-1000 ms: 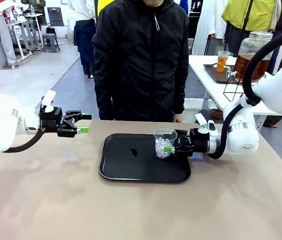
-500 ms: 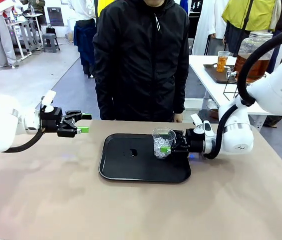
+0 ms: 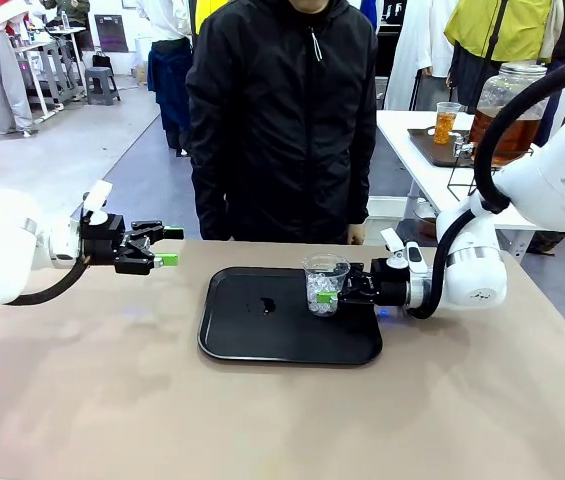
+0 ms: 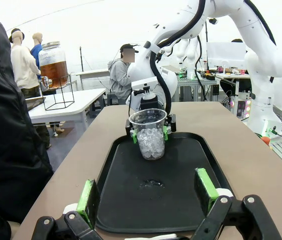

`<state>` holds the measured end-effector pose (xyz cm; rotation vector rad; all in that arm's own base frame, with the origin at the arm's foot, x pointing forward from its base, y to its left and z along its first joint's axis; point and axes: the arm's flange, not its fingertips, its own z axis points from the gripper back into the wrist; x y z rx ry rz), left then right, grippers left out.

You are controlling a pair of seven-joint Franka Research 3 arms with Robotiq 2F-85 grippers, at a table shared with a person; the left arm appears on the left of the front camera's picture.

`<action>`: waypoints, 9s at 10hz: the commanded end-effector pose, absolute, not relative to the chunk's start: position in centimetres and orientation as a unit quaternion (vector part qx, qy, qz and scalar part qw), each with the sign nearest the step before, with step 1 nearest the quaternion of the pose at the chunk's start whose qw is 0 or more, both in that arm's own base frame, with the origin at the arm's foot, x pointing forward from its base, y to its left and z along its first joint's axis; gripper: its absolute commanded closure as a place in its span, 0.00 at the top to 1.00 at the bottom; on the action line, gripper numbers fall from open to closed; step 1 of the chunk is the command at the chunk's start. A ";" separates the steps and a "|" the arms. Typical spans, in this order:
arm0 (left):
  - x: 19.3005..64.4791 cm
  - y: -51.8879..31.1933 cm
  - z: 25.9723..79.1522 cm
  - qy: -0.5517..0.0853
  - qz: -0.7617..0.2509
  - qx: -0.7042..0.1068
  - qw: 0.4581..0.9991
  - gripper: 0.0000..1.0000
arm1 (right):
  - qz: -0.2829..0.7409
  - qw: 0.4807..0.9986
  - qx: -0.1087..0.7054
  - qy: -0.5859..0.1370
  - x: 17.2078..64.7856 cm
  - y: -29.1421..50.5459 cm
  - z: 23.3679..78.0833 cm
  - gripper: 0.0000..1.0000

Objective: Pour the drink into the iced cup.
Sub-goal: Pick up the iced cup indicated by the human and present it to them, then open the gripper to release the iced cup you were holding.

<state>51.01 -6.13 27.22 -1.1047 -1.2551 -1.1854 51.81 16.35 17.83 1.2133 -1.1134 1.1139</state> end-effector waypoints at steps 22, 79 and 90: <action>51.1 -6.1 27.4 -0.522 -0.492 -0.463 0.520 1.00 | 0.481 0.536 0.525 -0.453 55.4 15.8 37.3 0.68; 51.1 -6.1 27.4 -0.522 -0.492 -0.463 0.520 1.00 | 0.475 0.535 0.510 -0.477 52.7 0.3 29.7 1.00; 51.1 -6.1 27.4 -0.522 -0.492 -0.463 0.520 1.00 | 0.475 0.535 0.510 -0.477 52.7 0.3 29.7 1.00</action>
